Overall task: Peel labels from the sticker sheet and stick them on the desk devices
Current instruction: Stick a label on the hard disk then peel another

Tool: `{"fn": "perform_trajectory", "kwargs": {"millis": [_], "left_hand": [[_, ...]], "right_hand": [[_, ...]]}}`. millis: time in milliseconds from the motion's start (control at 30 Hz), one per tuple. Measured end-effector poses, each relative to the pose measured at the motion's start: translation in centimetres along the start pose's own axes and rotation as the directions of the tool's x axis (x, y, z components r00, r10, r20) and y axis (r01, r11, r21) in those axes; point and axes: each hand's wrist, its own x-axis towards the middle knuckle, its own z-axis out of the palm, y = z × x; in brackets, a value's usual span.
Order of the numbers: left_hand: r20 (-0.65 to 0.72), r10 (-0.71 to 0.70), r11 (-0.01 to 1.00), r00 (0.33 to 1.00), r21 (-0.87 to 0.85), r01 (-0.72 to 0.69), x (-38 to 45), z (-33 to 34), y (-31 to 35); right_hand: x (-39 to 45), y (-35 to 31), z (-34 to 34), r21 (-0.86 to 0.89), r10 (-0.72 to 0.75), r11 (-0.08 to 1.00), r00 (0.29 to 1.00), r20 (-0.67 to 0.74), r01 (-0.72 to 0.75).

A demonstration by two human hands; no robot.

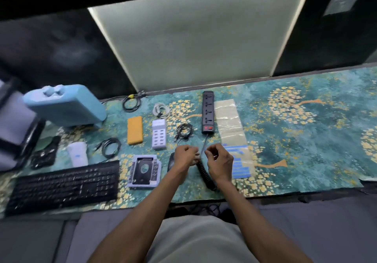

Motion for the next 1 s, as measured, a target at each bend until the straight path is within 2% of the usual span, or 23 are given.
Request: {"fn": "perform_trajectory", "kwargs": {"millis": [133,333,533,633,733,833,1000], "left_hand": [[-0.143,-0.041,0.996,0.989,-0.079,0.030,-0.7,-5.7,-0.7],[-0.380,-0.120,0.985,0.917,-0.162,0.061,-0.9,-16.0,-3.0],[-0.441,-0.090,0.980,0.893,-0.200,0.000,1.6,-24.8,-5.3],[-0.458,-0.046,0.983,0.888,-0.179,-0.041,3.8,-30.8,-6.1],[-0.527,0.009,0.994,0.850,-0.091,-0.067,5.4,-37.5,-6.4],[-0.610,0.046,0.999,0.791,0.015,-0.047,5.7,-43.2,-6.1],[-0.616,0.101,0.988,0.782,0.156,-0.005,7.2,-48.9,-6.6]], "right_hand": [[-1.1,-2.9,4.5,0.026,-0.043,0.999,0.995,0.096,0.040],[-4.9,-7.3,12.9,0.087,-0.108,0.992,0.949,0.295,0.086],[-7.6,-11.4,21.5,0.065,-0.123,0.992,0.927,0.355,0.106],[-9.6,-13.8,26.3,0.026,-0.104,0.995,0.937,0.333,0.101],[-12.1,-16.3,31.1,0.028,-0.118,0.993,0.946,0.302,0.115],[-14.2,-18.7,34.7,-0.009,-0.100,0.994,0.948,0.301,0.108],[-15.6,-22.2,37.9,-0.036,-0.112,0.991,0.940,0.321,0.130]]}}
